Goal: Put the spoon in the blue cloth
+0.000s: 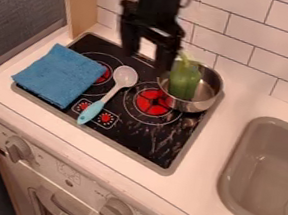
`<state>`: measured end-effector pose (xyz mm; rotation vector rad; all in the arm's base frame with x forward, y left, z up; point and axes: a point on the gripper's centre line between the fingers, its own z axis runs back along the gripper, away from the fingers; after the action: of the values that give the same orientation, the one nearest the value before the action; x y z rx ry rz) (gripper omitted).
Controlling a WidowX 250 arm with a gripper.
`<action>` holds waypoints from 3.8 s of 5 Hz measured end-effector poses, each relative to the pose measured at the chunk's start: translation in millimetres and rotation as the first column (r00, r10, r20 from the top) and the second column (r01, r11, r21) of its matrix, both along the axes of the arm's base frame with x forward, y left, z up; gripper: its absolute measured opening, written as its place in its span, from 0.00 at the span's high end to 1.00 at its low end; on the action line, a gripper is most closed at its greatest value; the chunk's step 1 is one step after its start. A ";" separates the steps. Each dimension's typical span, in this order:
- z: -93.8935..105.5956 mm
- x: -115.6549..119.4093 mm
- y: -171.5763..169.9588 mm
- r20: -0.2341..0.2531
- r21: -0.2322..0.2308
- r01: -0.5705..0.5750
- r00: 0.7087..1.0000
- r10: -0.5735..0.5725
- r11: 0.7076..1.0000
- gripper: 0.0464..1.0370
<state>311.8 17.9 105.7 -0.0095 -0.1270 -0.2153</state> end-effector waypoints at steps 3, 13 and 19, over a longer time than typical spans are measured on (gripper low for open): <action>-65.9 -36.5 28.7 -0.011 0.000 -0.131 0.991 0.131 0.991 0.04; -54.1 -49.1 82.9 -0.026 0.075 -0.200 0.979 0.203 0.977 0.73; -65.4 -37.7 141.1 0.009 0.104 -0.230 0.973 0.231 0.968 0.35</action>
<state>274.2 159.0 40.4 0.1092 -0.1126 0.0109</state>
